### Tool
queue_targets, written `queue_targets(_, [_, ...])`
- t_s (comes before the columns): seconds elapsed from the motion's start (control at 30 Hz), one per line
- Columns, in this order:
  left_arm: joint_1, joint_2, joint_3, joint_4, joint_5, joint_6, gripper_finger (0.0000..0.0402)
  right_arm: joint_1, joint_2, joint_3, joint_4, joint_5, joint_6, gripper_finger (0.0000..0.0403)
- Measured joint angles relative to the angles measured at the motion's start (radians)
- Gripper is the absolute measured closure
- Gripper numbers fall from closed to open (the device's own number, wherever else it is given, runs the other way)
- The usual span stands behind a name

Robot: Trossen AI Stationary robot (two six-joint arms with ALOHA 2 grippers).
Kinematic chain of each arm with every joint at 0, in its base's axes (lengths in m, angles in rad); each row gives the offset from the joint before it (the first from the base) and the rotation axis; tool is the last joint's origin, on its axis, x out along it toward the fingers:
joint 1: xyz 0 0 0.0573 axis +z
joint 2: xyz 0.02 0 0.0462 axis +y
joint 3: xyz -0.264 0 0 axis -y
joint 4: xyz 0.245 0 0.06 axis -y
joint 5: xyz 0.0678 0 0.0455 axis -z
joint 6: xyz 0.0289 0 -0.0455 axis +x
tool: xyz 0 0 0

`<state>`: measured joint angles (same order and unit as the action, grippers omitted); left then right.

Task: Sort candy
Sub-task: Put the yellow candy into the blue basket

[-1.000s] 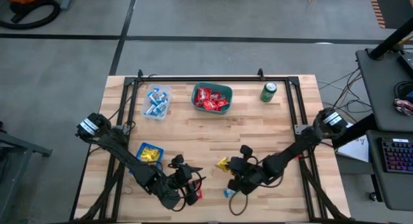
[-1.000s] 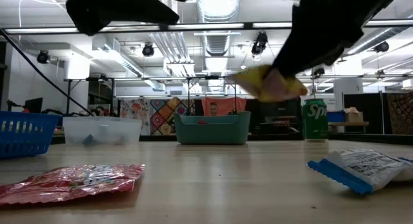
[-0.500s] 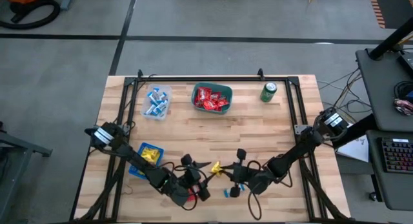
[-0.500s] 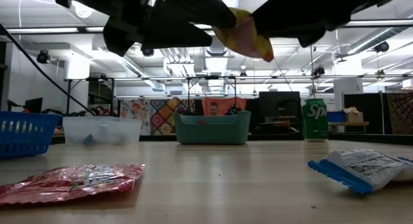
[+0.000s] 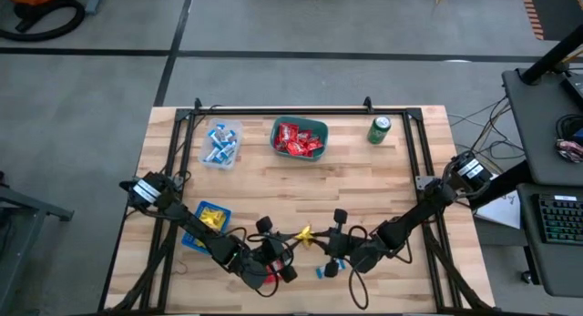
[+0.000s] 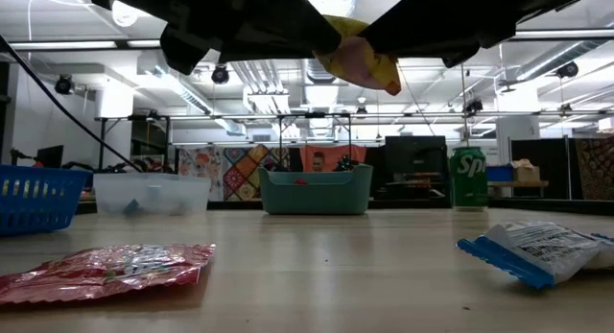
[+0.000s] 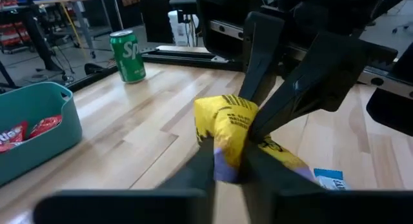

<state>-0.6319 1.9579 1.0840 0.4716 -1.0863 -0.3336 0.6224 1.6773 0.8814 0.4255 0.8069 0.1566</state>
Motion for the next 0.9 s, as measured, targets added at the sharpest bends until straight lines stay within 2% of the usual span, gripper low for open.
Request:
queue_targets(0.07, [0.000,-0.001,0.000,0.000,0.000,0.000,0.0389,0.000,0.000,0.001,0.000,0.000,0.009,0.0356])
queue_targets(0.2, [0.000,-0.009,0.018,-0.023,-0.001,0.040,0.0390,-0.005,-0.007,0.006,-0.015,-0.006,0.042,0.0304])
queue_targets(0.3, [-0.007,-0.034,0.051,-0.133,-0.003,0.036,0.0399,-0.008,-0.024,0.011,-0.034,-0.006,0.064,0.0263])
queue_targets(0.4, [-0.021,-0.083,0.102,-0.384,-0.006,-0.053,0.0400,-0.008,-0.049,0.011,-0.053,-0.015,0.077,0.0234])
queue_targets(0.5, [-0.038,-0.120,0.197,-0.806,0.023,-0.258,0.0401,-0.008,-0.088,0.012,-0.105,-0.040,0.127,0.0216])
queue_targets(0.6, [-0.052,-0.131,0.340,-1.290,0.157,-0.523,0.0401,-0.007,-0.115,0.013,-0.160,-0.052,0.166,0.0205])
queue_targets(0.73, [-0.058,-0.106,0.491,-1.816,0.465,-0.809,0.0401,-0.007,-0.120,0.013,-0.185,-0.053,0.185,0.0202])
queue_targets(0.8, [-0.060,-0.094,0.522,-1.963,0.568,-0.899,0.0401,-0.009,-0.115,0.013,-0.181,-0.052,0.185,0.0202])
queue_targets(0.9, [-0.059,-0.097,0.515,-2.037,0.713,-0.943,0.0401,-0.012,-0.106,0.013,-0.183,-0.052,0.185,0.0202])
